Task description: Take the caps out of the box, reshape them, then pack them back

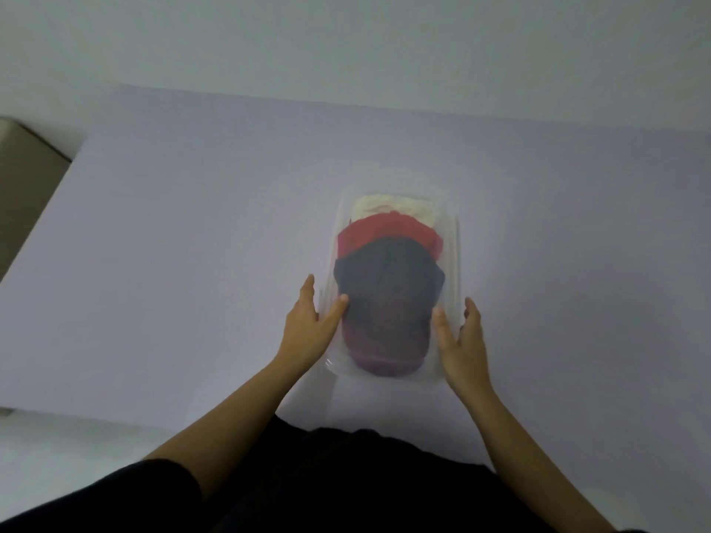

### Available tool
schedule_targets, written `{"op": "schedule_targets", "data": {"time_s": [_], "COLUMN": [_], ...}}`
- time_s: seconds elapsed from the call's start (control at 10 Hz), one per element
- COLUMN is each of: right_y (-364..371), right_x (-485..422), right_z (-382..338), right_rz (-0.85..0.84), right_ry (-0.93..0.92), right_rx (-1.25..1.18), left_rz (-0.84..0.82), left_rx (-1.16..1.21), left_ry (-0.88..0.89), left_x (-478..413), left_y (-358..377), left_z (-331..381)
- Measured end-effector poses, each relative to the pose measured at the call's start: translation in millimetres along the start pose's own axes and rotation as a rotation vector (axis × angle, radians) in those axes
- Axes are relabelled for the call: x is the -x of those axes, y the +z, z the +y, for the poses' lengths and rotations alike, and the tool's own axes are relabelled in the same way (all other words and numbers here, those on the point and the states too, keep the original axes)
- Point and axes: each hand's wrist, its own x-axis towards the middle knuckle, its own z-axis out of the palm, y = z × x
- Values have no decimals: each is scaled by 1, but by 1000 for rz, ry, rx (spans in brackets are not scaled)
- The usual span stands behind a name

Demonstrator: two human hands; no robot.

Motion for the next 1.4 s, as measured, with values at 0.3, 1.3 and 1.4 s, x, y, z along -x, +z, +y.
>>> {"op": "schedule_targets", "data": {"time_s": [0.3,1.3,1.4], "right_y": [-23,-60,-64], "right_x": [-28,-227,-215], "right_z": [-25,-112,-118], "right_rz": [17,-37,14], "right_ry": [15,-84,-154], "right_rx": [38,139,163], "left_rz": [50,142,188], "left_rx": [77,-147,-237], "left_ry": [10,60,134], "left_x": [-19,-187,-175], "left_y": [31,62,51], "left_z": [36,175,180]}}
